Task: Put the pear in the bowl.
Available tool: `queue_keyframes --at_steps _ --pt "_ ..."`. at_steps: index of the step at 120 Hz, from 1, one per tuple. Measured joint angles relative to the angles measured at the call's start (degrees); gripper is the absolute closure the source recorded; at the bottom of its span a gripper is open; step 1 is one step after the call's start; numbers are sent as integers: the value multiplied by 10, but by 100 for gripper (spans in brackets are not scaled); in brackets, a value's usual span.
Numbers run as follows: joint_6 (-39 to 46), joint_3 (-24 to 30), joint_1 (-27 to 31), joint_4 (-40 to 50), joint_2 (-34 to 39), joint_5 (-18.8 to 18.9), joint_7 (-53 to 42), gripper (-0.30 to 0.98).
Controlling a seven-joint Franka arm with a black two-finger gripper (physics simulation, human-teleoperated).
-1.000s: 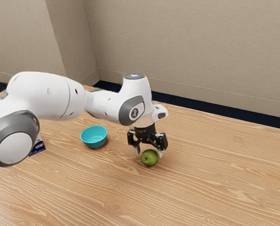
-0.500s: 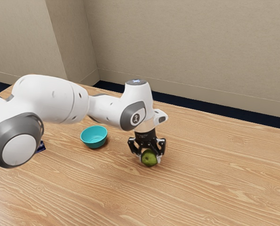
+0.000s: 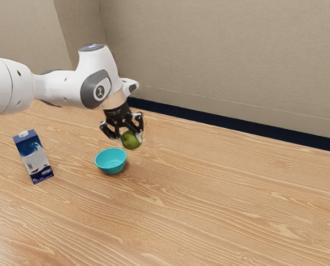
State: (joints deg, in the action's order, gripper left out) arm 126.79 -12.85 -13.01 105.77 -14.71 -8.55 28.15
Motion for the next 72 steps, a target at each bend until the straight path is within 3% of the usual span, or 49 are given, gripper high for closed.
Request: queue_keyframes --at_steps 18,38,72 --pt "-3 -49 15 -8 -6 3 -2 63" --pt "-4 -53 38 -53 -72 4 -5 64" --pt "-1 -53 52 -66 -116 4 -8 65"
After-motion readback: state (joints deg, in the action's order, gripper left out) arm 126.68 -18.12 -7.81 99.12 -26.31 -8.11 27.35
